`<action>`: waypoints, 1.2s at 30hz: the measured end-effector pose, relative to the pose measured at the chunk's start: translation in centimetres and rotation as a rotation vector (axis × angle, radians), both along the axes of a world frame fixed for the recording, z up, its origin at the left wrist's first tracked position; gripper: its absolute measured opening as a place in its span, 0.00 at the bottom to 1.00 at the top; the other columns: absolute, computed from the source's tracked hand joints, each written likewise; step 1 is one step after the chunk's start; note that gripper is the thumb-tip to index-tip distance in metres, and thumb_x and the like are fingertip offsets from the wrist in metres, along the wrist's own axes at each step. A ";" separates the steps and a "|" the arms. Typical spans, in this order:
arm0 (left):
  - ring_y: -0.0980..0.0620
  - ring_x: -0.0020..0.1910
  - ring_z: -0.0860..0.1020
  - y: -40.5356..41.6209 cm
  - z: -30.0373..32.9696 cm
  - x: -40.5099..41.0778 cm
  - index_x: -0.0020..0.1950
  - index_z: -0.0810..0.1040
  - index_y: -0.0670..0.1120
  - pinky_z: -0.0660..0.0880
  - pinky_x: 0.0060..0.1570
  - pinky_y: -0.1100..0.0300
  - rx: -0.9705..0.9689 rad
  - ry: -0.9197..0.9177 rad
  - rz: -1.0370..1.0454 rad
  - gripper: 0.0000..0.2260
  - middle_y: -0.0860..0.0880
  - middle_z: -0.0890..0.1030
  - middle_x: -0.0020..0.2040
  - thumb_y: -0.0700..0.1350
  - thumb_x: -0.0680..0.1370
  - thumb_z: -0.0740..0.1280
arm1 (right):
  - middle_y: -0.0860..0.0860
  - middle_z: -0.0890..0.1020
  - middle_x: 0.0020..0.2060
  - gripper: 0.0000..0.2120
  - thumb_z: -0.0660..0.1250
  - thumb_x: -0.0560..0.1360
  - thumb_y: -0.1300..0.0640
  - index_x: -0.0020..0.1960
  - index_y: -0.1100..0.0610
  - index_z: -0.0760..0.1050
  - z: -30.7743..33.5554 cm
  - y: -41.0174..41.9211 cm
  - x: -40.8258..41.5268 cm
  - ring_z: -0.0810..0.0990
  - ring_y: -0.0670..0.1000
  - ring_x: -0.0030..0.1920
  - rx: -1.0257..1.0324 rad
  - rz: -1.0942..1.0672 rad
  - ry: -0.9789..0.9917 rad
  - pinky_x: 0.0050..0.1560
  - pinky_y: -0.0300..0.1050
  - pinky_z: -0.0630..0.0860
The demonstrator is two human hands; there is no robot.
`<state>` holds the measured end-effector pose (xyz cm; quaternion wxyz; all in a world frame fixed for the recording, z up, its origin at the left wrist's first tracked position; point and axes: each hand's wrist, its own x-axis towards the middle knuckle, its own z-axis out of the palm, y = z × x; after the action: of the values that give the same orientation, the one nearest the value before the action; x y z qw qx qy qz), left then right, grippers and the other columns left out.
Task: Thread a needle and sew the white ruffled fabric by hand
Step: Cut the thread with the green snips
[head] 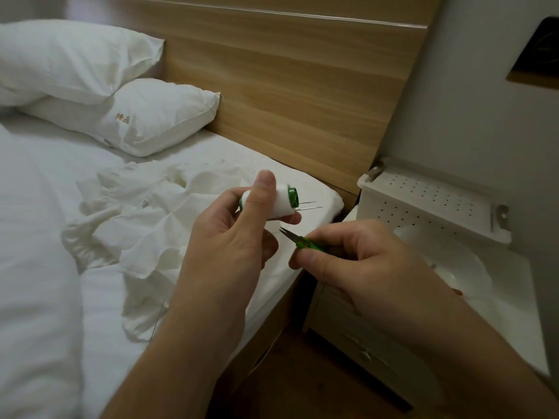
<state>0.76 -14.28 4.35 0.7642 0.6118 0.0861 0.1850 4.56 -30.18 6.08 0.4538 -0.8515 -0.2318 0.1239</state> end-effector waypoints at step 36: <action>0.53 0.32 0.67 -3.1 -1.7 1.2 0.52 0.86 0.51 0.66 0.32 0.60 0.137 0.052 -0.086 0.19 0.34 0.82 0.53 0.64 0.80 0.66 | 0.47 0.85 0.51 0.16 0.67 0.76 0.65 0.59 0.50 0.81 -3.3 -8.6 7.2 0.83 0.46 0.55 0.118 -0.251 -0.180 0.58 0.48 0.81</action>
<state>1.99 -17.38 2.62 0.7253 0.6705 0.0667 0.1413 11.75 -38.74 2.75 0.4925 -0.8532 -0.1700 -0.0244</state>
